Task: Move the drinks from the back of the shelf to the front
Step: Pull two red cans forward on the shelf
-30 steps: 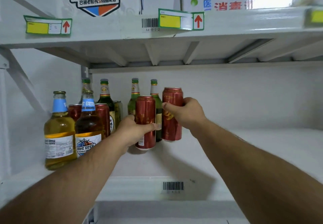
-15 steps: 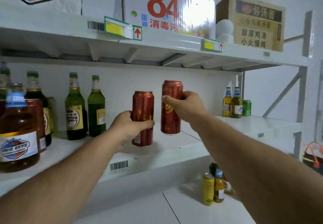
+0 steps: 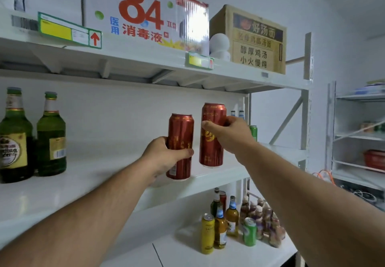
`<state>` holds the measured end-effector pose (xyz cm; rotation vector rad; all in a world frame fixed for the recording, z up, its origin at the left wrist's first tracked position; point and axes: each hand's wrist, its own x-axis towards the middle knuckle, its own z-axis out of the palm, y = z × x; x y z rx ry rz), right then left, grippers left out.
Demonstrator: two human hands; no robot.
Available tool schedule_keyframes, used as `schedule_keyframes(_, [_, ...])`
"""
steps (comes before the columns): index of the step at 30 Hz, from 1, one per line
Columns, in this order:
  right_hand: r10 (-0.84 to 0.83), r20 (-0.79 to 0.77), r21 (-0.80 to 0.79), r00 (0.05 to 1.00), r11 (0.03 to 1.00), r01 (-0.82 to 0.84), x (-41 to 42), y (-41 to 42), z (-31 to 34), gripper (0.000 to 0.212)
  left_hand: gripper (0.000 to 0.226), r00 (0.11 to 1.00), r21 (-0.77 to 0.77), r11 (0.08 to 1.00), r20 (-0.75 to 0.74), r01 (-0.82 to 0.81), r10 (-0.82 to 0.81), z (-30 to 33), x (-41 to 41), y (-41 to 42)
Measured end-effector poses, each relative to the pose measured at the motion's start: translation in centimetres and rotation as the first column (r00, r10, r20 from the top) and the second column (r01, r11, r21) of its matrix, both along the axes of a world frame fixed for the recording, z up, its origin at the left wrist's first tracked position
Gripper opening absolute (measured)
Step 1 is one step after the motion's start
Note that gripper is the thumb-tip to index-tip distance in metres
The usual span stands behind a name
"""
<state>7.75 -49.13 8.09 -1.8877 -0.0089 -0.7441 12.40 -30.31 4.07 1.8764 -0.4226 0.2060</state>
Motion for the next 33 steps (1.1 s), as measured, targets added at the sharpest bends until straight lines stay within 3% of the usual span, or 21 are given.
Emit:
schedule_keyframes(9, [0.012, -0.006, 0.001, 1.0, 1.0, -0.012, 2.9, -11.2, -0.2, 0.046, 0.05, 1.0, -0.004, 1.0, -0.015, -0.024, 0.023, -0.1, 1.9, -11.2])
schedule_keyframes(15, [0.047, -0.014, -0.003, 0.999, 0.999, -0.047, 6.2, -17.3, -0.2, 0.047, 0.039, 0.999, -0.044, 0.998, -0.021, -0.04, 0.039, 0.2, 3.8, -17.1])
schedule_keyframes(33, [0.102, -0.018, 0.014, 0.995, 0.995, -0.102, 21.3, -23.4, -0.4, 0.048, 0.025, 0.995, -0.016, 0.995, -0.012, -0.094, 0.094, 0.4, 17.0, -23.4])
